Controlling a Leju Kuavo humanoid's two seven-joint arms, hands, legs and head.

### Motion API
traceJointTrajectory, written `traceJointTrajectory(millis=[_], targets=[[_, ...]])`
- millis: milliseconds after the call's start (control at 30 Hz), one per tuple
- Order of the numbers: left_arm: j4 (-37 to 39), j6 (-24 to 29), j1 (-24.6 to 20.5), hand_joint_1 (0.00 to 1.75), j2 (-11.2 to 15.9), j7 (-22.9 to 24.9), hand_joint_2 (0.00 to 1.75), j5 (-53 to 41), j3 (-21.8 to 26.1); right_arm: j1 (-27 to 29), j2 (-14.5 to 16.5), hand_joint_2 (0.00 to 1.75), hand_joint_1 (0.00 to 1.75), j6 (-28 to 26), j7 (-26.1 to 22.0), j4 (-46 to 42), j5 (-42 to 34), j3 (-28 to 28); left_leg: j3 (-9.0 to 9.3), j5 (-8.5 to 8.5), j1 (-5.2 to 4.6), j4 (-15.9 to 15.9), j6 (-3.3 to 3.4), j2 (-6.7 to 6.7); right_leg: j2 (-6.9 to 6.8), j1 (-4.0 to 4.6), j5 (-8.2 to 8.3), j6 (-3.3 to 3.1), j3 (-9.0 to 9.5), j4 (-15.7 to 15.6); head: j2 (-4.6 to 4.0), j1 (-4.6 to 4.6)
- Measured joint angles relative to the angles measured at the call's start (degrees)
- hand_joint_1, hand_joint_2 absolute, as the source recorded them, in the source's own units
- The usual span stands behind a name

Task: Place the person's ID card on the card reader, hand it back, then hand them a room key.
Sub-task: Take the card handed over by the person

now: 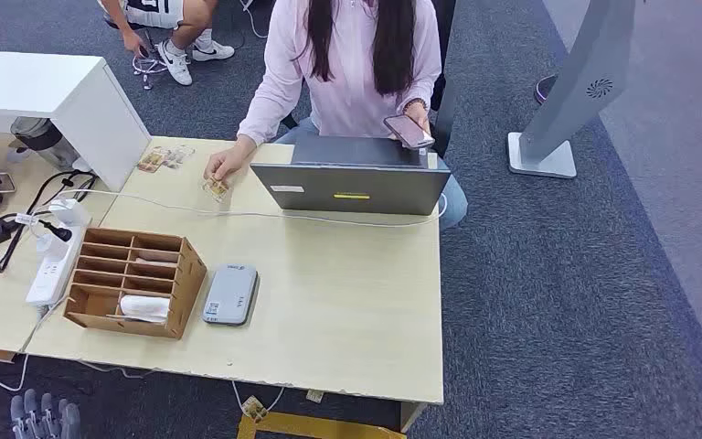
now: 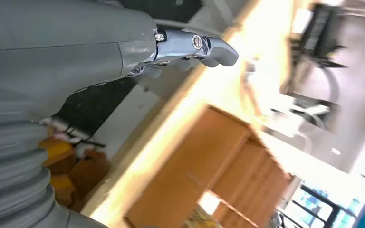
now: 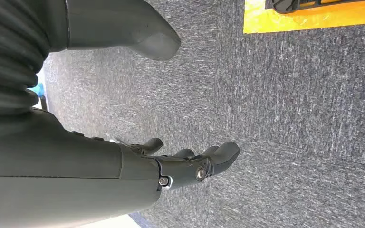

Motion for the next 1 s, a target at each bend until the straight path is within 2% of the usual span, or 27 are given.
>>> traceJointTrajectory(millis=[100,467,767,1000], targets=[[-2.96,1.26,0.56,0.0,0.21,0.09,1.75,-0.18,-2.52,-0.04,-0.01,1.75,0.0,0.04,-0.24,0.05,-0.2,-0.01,0.0,0.0,0.01,0.0,0.0,-0.01,-0.01,0.01,0.0,0.0,0.01,0.0,0.0,0.01],[-11.91,12.0,0.35,0.0,3.38,1.66,1.75,-5.98,-18.62,-0.1,-0.1,1.75,0.0,1.08,-1.02,0.14,-0.54,0.0,0.05,0.05,0.0,0.02,-0.01,0.02,0.04,0.0,0.06,-0.01,0.01,0.0,0.0,0.01],[-13.86,21.23,-5.08,0.0,7.95,6.99,1.75,-16.39,-31.82,-0.25,-0.28,1.75,0.0,2.06,-1.39,0.19,-0.48,0.29,0.07,0.12,0.01,0.05,-0.04,0.02,0.05,0.01,0.09,-0.04,0.03,0.01,0.0,0.02],[-14.28,25.98,-10.34,0.0,11.54,12.14,1.75,-25.28,-41.28,-0.27,-0.41,1.75,0.0,2.74,-1.55,0.21,-0.35,0.35,0.07,0.14,0.0,0.05,-0.06,0.03,0.05,0.01,0.17,-0.06,0.03,0.01,0.0,0.01]])
